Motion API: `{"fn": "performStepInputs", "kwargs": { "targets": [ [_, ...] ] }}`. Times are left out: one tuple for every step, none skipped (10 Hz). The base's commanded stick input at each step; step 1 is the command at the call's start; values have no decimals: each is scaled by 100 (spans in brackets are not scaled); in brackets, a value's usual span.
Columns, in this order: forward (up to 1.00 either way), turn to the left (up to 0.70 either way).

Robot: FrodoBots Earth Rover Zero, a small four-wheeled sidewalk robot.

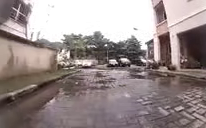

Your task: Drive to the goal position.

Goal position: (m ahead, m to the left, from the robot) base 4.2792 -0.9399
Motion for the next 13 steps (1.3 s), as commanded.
{"fn": "performStepInputs", "kwargs": {
  "targets": [
    [50, 0],
    [50, 0],
    [50, 0],
    [50, 0],
    [50, 0],
    [50, 0],
    [50, 0],
    [50, 0],
    [50, 0],
    [50, 0],
    [50, 0],
    [50, 0],
    [50, 0]
  ]
}}
